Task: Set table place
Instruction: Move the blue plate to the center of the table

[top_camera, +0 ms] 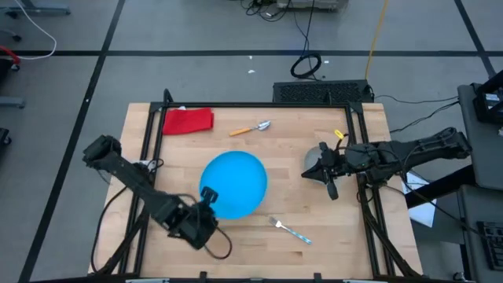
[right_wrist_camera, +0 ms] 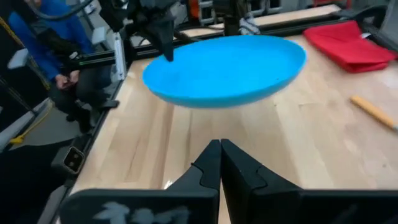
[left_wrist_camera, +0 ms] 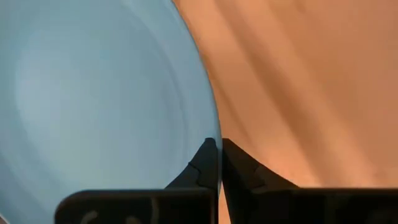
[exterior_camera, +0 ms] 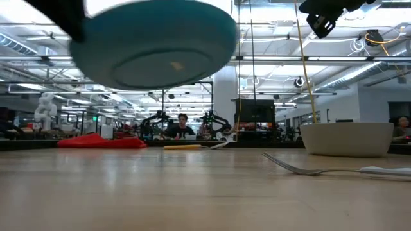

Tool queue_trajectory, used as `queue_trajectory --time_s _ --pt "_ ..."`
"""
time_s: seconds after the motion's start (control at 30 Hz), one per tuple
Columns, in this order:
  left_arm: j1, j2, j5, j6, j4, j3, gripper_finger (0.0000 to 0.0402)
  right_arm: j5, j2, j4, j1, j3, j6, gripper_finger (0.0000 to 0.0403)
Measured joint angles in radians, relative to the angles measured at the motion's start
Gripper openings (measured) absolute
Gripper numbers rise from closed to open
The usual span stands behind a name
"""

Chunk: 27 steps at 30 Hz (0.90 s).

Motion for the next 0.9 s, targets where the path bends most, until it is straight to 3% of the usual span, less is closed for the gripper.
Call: queue_trajectory --time_s 0.2,0.37,0.57,0.9 --pt "0.149 0.017 0.047 0.253 0.118 0.000 0.0004 0.077 -0.037 0.001 0.051 0.000 0.003 0.0000" --pt "0.246 0.065 0.107 0.376 0.202 0.001 0.0004 0.084 -0.065 0.000 0.067 0.000 0.003 0.0000" --pt "0.314 0.164 0.169 0.431 0.254 0.001 0.0004 0.084 -0.075 -0.005 0.074 0.000 -0.002 0.0000" --pt "0.335 0.256 0.210 0.488 0.316 0.001 0.0004 0.084 -0.077 -0.030 0.073 0.000 -0.005 0.0000"
